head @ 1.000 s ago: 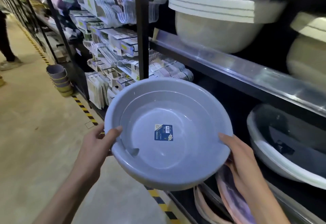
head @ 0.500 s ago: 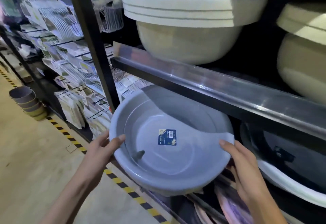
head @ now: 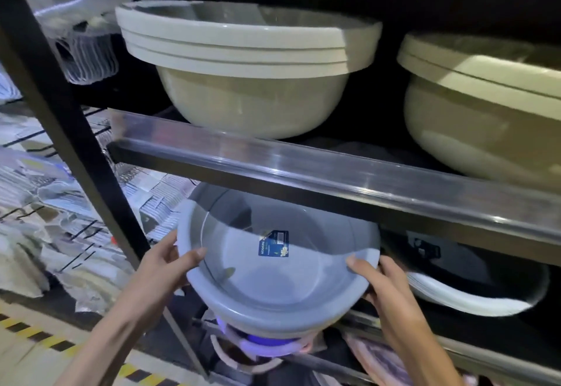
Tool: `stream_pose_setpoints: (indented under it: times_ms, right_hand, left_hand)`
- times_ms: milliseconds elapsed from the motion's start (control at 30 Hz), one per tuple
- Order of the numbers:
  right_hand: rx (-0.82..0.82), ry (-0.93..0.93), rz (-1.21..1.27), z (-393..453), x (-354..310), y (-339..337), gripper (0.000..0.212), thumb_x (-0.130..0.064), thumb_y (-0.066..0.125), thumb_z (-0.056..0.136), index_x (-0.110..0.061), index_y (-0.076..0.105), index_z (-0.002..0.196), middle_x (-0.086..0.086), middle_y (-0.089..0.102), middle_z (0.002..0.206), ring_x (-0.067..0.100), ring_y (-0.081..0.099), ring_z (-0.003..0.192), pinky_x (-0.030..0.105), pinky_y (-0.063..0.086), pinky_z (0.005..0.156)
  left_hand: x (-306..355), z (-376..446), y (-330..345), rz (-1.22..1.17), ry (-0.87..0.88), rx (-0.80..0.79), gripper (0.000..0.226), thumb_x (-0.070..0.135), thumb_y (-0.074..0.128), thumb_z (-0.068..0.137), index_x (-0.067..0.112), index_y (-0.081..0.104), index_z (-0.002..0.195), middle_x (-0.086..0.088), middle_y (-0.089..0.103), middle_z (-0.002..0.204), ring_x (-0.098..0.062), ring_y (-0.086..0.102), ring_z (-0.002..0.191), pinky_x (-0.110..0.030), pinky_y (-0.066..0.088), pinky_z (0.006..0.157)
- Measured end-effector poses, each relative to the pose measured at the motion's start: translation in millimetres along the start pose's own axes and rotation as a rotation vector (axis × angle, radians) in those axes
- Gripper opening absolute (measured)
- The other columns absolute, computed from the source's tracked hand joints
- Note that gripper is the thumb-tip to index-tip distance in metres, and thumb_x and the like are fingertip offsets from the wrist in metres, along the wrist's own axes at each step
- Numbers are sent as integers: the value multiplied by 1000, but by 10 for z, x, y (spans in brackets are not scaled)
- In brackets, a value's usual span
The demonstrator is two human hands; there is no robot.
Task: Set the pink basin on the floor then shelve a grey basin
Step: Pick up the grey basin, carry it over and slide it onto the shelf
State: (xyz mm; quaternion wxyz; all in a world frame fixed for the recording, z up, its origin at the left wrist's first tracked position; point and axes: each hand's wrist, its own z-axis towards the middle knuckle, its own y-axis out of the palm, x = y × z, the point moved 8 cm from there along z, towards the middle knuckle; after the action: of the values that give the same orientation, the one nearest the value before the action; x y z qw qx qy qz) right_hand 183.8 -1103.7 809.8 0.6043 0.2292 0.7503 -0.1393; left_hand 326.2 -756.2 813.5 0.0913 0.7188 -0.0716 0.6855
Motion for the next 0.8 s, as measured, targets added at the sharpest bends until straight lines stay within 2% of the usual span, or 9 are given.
stream_pose_setpoints:
  times_ms: [67,167,200,300,400,467,600,700,800]
  right_hand:
    - [23,-6,23,-33,15,67,39,-29,85,72,-12,73,106,2,82,97,15,79,86,34,55,77]
    - [76,5,42,-53,68,145,24,-19,79,83,-14,74,105,5,81,100,21,77,91,40,57,80]
    - [101,9,42,-48,91,156,22,-19,79,82,-13,74,103,8,80,101,24,76,94,46,57,86]
    - [178,37,23,-3,117,188,23,-19,78,80,-8,72,100,15,75,104,31,71,99,53,52,98]
    - [198,61,-7,47,87,279,30,-24,76,81,-9,65,104,14,68,109,29,67,103,46,51,90]
    - [200,78,-9,81,73,323,37,-32,76,81,-10,60,107,10,64,111,21,64,102,38,49,84]
    - [217,97,32,176,50,360,41,-33,75,84,-6,54,107,15,61,117,29,63,113,52,46,106]
    - [219,61,74,304,15,388,33,-15,68,88,6,66,114,25,72,116,40,67,115,57,46,110]
    - [201,53,80,403,35,410,35,-5,66,89,7,70,122,26,76,114,40,70,114,56,46,112]
  left_hand:
    - [-25,114,-19,-11,-8,-24,48,38,81,72,28,73,118,-23,76,111,-54,70,96,-75,51,87]
    - [-61,285,-55,-18,-13,-42,46,39,81,69,27,73,113,-26,75,104,-37,74,71,-47,57,52]
    - [-82,342,-56,-33,-21,-50,47,38,81,69,27,73,113,-25,75,104,-37,75,72,-43,56,52]
    - [-99,523,-52,-75,-31,-56,49,36,81,66,23,74,113,-23,76,109,-45,76,91,-47,60,72]
    - [-44,720,-26,-62,-36,-36,56,38,81,58,11,71,106,-27,76,104,-44,75,90,-47,58,79]
    - [-23,846,-36,-19,-62,-13,69,44,80,52,0,65,104,-29,72,91,-37,67,77,-43,50,70]
    - [-43,1063,-24,30,-131,-20,66,42,78,54,-12,67,90,-18,60,70,-32,45,71,-40,29,61]
    - [-93,1127,-25,37,-157,-18,43,33,78,61,-7,70,76,-16,61,60,-25,48,56,-29,33,52]
    - [-223,1186,-8,35,-171,-54,20,11,73,83,-9,71,79,-18,72,64,-18,67,48,-21,48,42]
